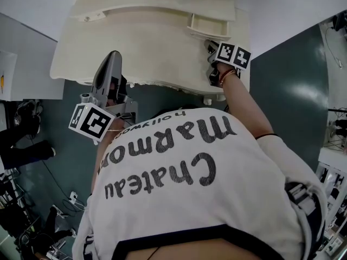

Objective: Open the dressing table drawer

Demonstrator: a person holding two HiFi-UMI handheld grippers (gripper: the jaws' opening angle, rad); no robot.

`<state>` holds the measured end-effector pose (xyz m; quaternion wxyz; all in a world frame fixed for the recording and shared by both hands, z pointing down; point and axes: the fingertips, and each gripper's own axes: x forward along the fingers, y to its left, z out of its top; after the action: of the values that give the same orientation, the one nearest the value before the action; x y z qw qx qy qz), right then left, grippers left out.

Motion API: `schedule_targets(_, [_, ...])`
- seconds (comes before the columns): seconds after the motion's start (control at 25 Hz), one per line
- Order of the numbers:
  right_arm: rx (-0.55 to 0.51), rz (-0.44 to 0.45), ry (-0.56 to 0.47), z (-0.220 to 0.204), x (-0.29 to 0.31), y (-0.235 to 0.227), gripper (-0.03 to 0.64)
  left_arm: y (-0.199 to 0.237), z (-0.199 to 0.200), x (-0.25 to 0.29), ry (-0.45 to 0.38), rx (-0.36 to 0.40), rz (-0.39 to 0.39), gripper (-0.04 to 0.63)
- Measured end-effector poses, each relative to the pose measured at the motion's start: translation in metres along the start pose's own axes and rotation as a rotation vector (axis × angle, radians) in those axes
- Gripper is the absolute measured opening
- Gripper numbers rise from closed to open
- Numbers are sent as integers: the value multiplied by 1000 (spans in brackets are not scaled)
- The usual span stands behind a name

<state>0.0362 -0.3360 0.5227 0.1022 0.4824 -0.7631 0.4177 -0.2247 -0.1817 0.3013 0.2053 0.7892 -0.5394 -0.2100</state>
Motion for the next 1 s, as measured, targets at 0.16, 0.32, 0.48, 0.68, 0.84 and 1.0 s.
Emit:
schedule_targets(0.16, [3, -2, 7, -3, -2, 1, 92, -1, 1, 0, 0, -1, -4, 23])
schedule_targets(0.32, [2, -1, 14, -4, -1, 2, 92, 0, 2, 4, 0, -2, -9, 23])
schedule_targets(0.48, [7, 2, 21, -6, -2, 2, 92, -1, 2, 8, 3, 0, -15, 23])
schedule_targets(0.68, [16, 3, 25, -5, -4, 3, 92, -2, 5, 7, -2, 4, -13, 23])
schedule_targets(0.84, [16, 9, 27, -6, -4, 4, 92, -2, 4, 9, -6, 5, -8, 23])
schedule_targets(1.0, [18, 15, 32, -6, -6, 6, 94, -2, 2, 9, -6, -3, 1, 23])
